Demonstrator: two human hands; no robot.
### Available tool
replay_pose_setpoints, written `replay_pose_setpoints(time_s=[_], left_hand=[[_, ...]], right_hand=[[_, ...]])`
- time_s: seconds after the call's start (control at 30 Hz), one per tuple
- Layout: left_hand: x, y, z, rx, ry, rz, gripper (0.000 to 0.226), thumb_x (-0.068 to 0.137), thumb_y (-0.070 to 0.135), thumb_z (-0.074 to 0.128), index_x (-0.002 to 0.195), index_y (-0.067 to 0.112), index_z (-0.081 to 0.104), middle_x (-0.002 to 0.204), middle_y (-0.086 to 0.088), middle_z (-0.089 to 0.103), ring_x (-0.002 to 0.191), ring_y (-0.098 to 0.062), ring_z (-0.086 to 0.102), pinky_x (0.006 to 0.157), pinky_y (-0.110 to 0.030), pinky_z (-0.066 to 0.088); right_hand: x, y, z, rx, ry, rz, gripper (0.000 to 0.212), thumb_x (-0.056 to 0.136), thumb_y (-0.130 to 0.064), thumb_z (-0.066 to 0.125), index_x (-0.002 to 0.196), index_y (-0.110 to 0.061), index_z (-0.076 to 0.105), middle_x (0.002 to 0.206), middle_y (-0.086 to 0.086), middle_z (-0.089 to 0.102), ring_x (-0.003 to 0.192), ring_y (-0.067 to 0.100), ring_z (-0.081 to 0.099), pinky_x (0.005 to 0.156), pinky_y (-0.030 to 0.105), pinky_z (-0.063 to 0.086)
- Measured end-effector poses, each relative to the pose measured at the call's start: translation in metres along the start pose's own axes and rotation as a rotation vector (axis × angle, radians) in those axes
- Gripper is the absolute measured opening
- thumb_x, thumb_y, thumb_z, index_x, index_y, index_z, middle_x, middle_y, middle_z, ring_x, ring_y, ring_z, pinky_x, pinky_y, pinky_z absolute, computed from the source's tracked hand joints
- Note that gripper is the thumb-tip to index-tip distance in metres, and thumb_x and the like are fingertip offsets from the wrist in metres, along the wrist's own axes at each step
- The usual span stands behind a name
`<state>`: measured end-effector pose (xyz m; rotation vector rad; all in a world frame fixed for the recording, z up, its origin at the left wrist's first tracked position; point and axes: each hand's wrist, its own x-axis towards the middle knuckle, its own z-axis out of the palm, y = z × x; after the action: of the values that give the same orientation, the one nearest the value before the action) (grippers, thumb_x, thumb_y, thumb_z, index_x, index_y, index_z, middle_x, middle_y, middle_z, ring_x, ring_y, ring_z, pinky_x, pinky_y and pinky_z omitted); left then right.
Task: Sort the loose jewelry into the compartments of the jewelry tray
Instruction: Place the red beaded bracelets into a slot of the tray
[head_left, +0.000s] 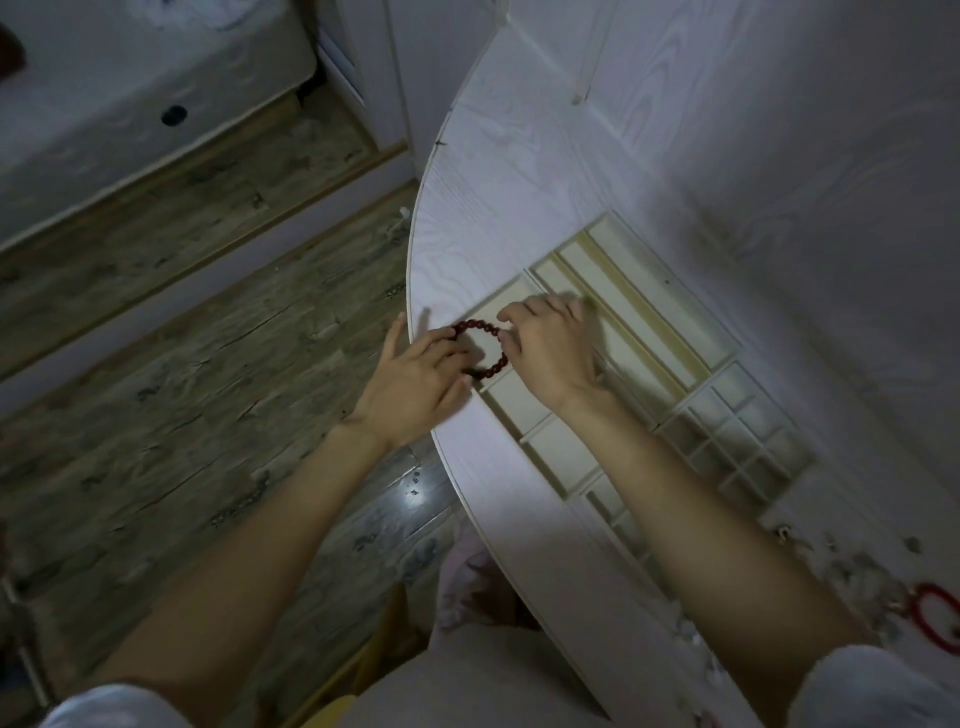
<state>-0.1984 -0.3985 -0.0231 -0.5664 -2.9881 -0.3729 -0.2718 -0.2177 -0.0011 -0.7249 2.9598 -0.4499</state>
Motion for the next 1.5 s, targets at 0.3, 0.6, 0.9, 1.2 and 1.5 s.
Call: replay_pose_setpoints(time_s=[0.3,0.6,0.9,1.2,1.5], left_hand=[[0.012,0.136,-0.035,-0.644,0.016,-0.072,0.027,0.094,0.025,0.045,0.108,0.016,0.067,0.099,0.002,0.070,0.086,-0.016,0.065,0.074,-0.030,0.049],[0.046,0.316,0.019,-0.451,-0.336,0.527,0.048,0.087,0.031,0.054,0.132,0.013,0.054,0.120,-0.010,0.062,0.104,-0.030,0.060,0.075,-0.036,0.051],[0.064,0.431,0.093,-0.085,-0.464,0.549,0.053,0.091,0.029,0.050,0.142,0.016,0.042,0.146,-0.006,0.040,0.134,-0.027,0.033,0.107,-0.042,0.030],[0.061,0.451,0.099,-0.416,-0.281,0.420,0.042,0.086,0.021,0.061,0.126,0.009,0.057,0.127,-0.011,0.057,0.117,-0.032,0.050,0.098,-0.040,0.041],[0.050,0.436,0.034,-1.340,-0.620,-0.174,0.017,0.096,0.011,0.055,0.104,0.000,0.064,0.101,-0.014,0.068,0.098,-0.025,0.064,0.092,-0.032,0.051]], right_hand=[[-0.184,0.044,-0.071,0.246,-0.007,0.241,0.019,0.092,-0.015,0.055,0.107,-0.012,0.066,0.095,0.005,0.068,0.079,0.020,0.063,0.068,0.035,0.053],[-0.383,0.135,-0.081,0.200,0.192,0.869,0.019,0.088,-0.006,0.058,0.101,-0.010,0.070,0.094,0.012,0.068,0.086,0.028,0.061,0.064,0.027,0.041],[-0.426,0.244,-0.082,-0.020,0.135,0.732,0.036,0.081,-0.001,0.058,0.116,-0.007,0.063,0.123,0.014,0.057,0.113,0.034,0.050,0.091,0.041,0.041],[-0.433,0.250,-0.072,-0.010,0.169,0.622,0.021,0.088,-0.013,0.059,0.105,0.000,0.059,0.107,0.015,0.058,0.101,0.033,0.050,0.083,0.040,0.038],[-0.417,0.203,-0.145,0.608,0.389,0.684,0.008,0.094,-0.018,0.055,0.100,-0.013,0.057,0.085,-0.001,0.065,0.075,0.013,0.063,0.065,0.030,0.053]])
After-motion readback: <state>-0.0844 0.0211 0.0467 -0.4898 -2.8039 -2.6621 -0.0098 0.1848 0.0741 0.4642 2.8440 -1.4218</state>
